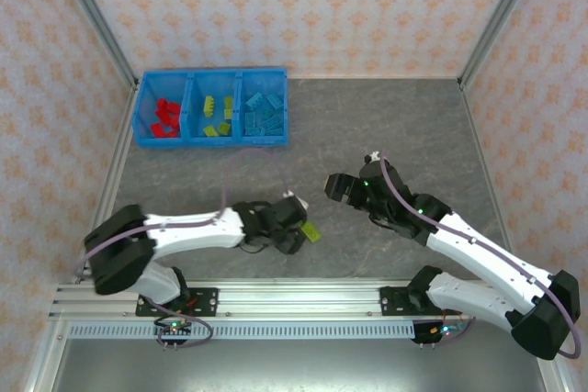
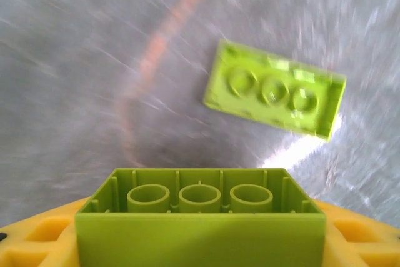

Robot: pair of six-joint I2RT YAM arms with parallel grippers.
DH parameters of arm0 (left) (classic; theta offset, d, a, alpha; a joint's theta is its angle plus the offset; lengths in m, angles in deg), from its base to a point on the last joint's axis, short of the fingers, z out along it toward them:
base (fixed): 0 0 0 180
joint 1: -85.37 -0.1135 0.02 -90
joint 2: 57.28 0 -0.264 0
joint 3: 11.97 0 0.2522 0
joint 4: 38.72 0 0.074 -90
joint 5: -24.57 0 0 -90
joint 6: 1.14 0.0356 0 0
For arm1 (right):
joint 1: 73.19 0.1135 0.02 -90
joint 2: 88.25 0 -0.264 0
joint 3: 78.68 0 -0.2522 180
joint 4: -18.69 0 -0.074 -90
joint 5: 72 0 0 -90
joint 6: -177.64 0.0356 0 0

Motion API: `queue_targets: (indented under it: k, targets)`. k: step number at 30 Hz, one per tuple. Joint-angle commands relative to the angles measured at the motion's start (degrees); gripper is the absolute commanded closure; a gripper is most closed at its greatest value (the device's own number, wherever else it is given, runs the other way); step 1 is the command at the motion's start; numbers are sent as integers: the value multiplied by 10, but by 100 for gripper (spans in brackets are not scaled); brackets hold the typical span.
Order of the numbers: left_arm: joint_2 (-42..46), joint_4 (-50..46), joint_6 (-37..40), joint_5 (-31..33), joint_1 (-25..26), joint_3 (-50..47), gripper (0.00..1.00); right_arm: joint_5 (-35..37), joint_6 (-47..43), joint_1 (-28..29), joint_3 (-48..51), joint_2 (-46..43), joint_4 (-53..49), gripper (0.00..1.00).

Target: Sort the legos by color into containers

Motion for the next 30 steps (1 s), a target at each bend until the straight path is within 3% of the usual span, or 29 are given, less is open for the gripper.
queue_targets:
  k: [1,7,10,13,22,24,28,30]
  targets:
    - [97,-3,15,2,-94,-2,55,-61,-17,1,-7,4,40,7]
    - [119,-9,39,-127,-346,71,55,-105,-14,6,-10,31,73,7]
    - [64,25,-9,-178,-465,117,55,-96,-11,9,-9,36,74,6]
    - [-21,51,-51,-187,-526,179,57,-90,-11,9,-11,40,73,6]
    - [-304,-112,-79,-130,-553,524,54,-68,-14,9,-19,34,42,6]
    - [-341,-133,-86,-128,-554,575,48,-63,-14,9,-19,30,38,6]
    - [-392,-177,-94,-130,-556,662,27,-60,-11,9,-17,24,38,6]
    - [-398,-185,-94,-135,-556,682,22,-59,-10,9,-18,23,36,6]
